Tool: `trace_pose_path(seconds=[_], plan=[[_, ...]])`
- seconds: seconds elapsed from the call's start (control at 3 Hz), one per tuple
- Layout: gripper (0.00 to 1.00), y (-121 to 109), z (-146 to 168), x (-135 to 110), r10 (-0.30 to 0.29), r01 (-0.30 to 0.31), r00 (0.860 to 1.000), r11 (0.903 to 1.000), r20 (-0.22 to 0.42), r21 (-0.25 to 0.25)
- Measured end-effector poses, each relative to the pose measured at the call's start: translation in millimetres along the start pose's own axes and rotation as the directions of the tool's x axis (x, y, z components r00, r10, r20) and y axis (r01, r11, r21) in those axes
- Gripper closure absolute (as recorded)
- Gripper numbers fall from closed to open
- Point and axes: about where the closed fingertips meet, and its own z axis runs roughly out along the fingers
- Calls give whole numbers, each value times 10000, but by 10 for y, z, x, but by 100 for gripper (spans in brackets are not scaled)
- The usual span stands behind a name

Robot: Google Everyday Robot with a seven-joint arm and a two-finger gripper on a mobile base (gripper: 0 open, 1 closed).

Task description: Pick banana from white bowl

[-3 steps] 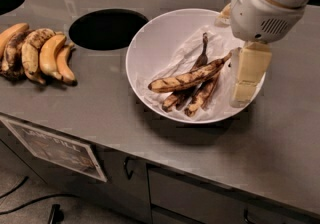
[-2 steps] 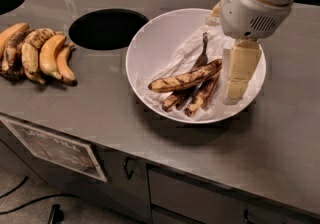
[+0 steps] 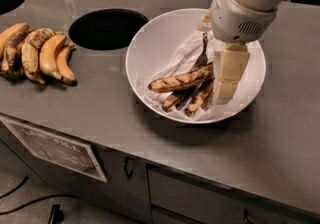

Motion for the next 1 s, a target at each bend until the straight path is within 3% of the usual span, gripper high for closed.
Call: trace_pose_path(seconds=[1.0], plan=[[12, -50, 185, 11, 207, -199, 9995, 9992, 234, -344]])
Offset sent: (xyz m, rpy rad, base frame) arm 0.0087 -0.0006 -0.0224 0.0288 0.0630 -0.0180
